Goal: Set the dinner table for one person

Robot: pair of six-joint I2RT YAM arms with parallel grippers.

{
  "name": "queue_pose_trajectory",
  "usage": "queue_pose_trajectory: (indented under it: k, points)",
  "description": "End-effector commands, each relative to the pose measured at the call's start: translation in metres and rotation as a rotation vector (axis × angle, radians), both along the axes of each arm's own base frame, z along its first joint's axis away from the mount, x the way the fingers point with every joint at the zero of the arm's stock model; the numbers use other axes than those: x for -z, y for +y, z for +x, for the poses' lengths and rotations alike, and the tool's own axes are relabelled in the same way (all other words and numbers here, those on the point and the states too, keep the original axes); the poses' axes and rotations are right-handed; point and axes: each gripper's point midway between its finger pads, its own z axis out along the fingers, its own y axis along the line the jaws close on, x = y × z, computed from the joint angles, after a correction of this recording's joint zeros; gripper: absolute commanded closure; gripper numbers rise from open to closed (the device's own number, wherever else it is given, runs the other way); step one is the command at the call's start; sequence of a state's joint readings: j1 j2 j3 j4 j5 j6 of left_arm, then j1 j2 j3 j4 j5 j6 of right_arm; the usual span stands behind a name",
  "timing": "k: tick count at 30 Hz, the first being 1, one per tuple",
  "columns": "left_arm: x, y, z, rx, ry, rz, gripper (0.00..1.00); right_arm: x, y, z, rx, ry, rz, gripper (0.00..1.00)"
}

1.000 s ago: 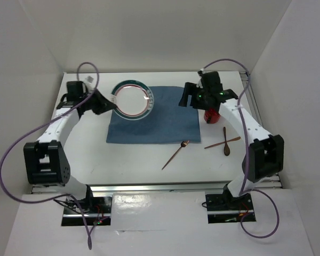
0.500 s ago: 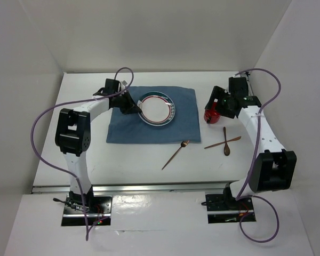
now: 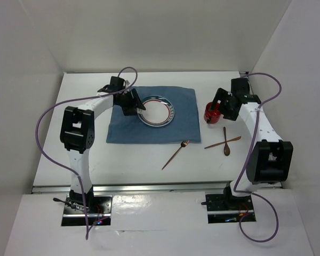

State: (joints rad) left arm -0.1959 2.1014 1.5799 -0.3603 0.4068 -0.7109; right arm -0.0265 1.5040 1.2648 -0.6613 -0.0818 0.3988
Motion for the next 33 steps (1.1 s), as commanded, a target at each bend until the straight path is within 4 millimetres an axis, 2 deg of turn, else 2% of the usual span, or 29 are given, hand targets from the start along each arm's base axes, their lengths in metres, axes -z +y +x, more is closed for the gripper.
queue_pose_trajectory:
  k: [1, 2, 4, 7, 8, 10, 12, 14, 15, 16, 18, 20, 21, 24, 26, 29, 33]
  points:
    - [-0.01, 0.004, 0.005, -0.005, -0.02, 0.06, 0.23, 0.006, -0.005, 0.014, 0.035, -0.02, 0.008, 0.11]
    - [-0.008, 0.007, 0.004, -0.006, -0.017, 0.077, 0.15, 0.009, -0.005, 0.014, 0.035, -0.011, 0.008, 0.11]
    - [-0.017, 0.012, -0.001, -0.02, -0.024, 0.097, 0.0, 0.015, -0.005, 0.017, 0.035, -0.001, 0.009, 0.11]
    - [-0.024, 0.017, -0.007, -0.023, -0.037, 0.119, 0.0, 0.026, -0.012, 0.02, 0.064, 0.021, -0.001, 0.13]
    - [-0.037, 0.016, -0.01, -0.018, -0.064, 0.132, 0.0, 0.026, -0.012, 0.025, 0.064, 0.015, -0.001, 0.13]
    - [-0.047, 0.021, -0.016, -0.032, -0.077, 0.147, 0.0, 0.031, -0.02, 0.026, 0.097, 0.027, -0.015, 0.14]
    - [-0.072, 0.024, -0.022, -0.034, -0.129, 0.148, 0.0, 0.03, -0.024, 0.03, 0.106, 0.018, -0.015, 0.16]
    - [-0.087, 0.029, -0.027, -0.043, -0.16, 0.163, 0.0, 0.036, -0.033, 0.034, 0.128, 0.022, -0.014, 0.17]
    - [-0.096, 0.026, -0.031, -0.035, -0.172, 0.16, 0.0, 0.036, -0.033, 0.034, 0.135, 0.022, -0.009, 0.18]
    - [-0.116, 0.026, -0.034, -0.039, -0.216, 0.149, 0.0, 0.037, -0.033, 0.039, 0.135, 0.017, -0.009, 0.18]
    - [-0.122, 0.029, -0.044, -0.033, -0.227, 0.152, 0.0, 0.042, -0.038, 0.041, 0.146, 0.022, -0.009, 0.2]
    - [-0.139, 0.031, -0.052, -0.036, -0.258, 0.145, 0.0, 0.052, -0.038, 0.047, 0.153, 0.039, -0.003, 0.24]
    - [-0.139, 0.028, -0.056, -0.021, -0.263, 0.148, 0.0, 0.051, -0.039, 0.051, 0.153, 0.036, -0.003, 0.26]
    - [-0.148, 0.028, -0.064, -0.015, -0.275, 0.137, 0.0, 0.06, -0.039, 0.055, 0.16, 0.05, 0.003, 0.33]
    - [-0.151, 0.029, -0.067, -0.015, -0.277, 0.137, 0.0, 0.059, -0.039, 0.058, 0.16, 0.038, 0.003, 0.39]
    - [-0.155, 0.03, -0.071, -0.01, -0.291, 0.139, 0.0, 0.067, -0.041, 0.06, 0.167, 0.05, -0.005, 0.54]
    - [-0.152, 0.031, -0.075, -0.001, -0.274, 0.149, 0.0, 0.063, -0.045, 0.062, 0.18, 0.039, -0.022, 0.76]
